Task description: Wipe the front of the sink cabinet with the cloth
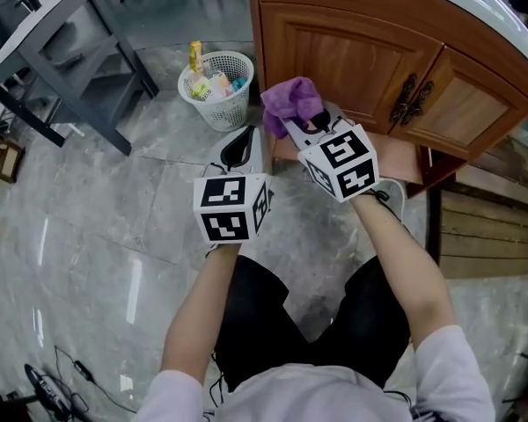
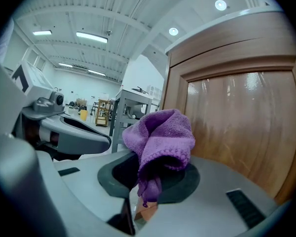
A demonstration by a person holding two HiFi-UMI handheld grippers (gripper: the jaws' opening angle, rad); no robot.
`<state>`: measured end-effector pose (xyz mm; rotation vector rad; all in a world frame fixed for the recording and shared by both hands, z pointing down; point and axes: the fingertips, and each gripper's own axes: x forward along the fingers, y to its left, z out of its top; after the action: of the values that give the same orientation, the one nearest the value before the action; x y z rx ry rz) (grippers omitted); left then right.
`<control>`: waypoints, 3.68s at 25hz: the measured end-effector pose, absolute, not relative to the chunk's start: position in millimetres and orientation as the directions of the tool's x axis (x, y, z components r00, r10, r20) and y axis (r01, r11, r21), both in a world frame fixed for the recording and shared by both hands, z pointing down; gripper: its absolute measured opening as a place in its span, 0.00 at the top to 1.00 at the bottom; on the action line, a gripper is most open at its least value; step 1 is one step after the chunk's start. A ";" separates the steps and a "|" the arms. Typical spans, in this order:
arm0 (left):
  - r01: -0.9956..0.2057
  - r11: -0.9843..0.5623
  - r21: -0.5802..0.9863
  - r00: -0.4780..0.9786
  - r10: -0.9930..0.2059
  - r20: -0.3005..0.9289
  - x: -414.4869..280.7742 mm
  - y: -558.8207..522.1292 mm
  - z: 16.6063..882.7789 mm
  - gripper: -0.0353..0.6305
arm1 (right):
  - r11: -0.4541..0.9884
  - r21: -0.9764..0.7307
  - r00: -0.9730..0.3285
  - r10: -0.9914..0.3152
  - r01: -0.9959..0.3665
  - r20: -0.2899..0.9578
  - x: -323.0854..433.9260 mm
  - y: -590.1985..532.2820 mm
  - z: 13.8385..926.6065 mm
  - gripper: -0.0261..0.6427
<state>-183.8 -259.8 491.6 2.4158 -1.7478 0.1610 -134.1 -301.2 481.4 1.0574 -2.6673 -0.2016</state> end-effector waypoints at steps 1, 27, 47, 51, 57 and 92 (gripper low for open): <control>-0.947 -0.315 0.064 0.321 -0.931 0.176 -178.2 -260.9 491.5 0.94 | 0.722 0.227 -0.696 -0.691 -0.654 0.193 -128.9 -301.2 481.1 0.85; -0.828 -0.560 0.040 0.559 -0.816 0.149 -19.1 -283.8 464.5 0.94 | 0.630 0.242 -0.590 -0.777 -0.738 0.221 27.9 -283.7 470.1 0.85; -0.690 -0.723 0.017 0.717 -0.680 0.153 112.0 -276.0 457.6 0.94 | 0.453 0.209 -0.412 -0.886 -0.867 0.211 170.3 -263.9 468.8 0.85; -0.664 -0.747 0.016 0.740 -0.655 0.152 134.5 -273.4 455.8 0.94 | 0.396 0.210 -0.353 -0.911 -0.894 0.214 200.7 -262.2 470.0 0.85; -0.637 -0.771 0.021 0.764 -0.627 0.154 161.8 -270.7 457.7 0.94 | 0.301 0.205 -0.257 -0.942 -0.931 0.216 255.6 -259.6 470.6 0.85; -0.681 -0.716 0.153 0.714 -0.604 0.354 84.2 -204.6 203.9 0.94 | 0.338 -0.085 -0.346 -0.866 -0.937 0.362 141.8 -193.6 204.9 0.85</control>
<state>84.2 -204.6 203.9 2.6486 -1.0157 0.4067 141.8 -193.6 204.9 1.6231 -2.3519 0.4087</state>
